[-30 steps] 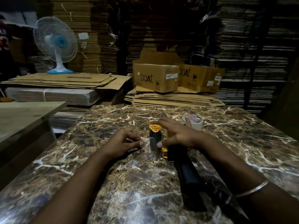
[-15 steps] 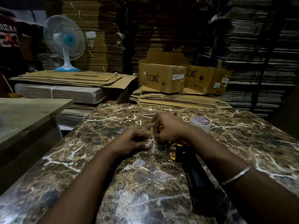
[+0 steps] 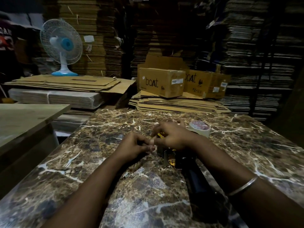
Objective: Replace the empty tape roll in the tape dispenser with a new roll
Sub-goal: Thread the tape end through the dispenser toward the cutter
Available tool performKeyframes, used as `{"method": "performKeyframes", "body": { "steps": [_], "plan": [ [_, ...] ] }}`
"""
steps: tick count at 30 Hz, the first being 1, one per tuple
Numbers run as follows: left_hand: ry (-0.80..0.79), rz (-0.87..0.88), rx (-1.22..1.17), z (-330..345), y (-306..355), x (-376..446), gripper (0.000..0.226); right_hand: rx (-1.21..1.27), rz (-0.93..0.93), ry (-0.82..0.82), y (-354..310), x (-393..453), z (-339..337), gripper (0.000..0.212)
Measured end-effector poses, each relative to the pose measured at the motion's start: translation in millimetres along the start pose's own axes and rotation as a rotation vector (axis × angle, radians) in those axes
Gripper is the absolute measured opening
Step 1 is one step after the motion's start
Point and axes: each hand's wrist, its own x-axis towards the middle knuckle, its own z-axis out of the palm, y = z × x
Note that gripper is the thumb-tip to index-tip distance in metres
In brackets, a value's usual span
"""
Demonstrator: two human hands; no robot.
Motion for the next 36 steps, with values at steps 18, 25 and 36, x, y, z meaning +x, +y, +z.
{"method": "performKeyframes", "body": {
  "steps": [18, 25, 36],
  "plan": [
    [-0.051, 0.086, 0.044, -25, -1, 0, 0.005, -0.2, -0.112, -0.078, 12, -18, -1, 0.102],
    [0.039, 0.086, -0.029, -38, -14, 6, 0.007, -0.105, -0.132, -0.122, 15, -19, -2, 0.103],
    [0.094, 0.069, 0.013, -18, -21, 24, 0.008, -0.096, -0.078, -0.167, 15, -21, -3, 0.118]
  ]
}}
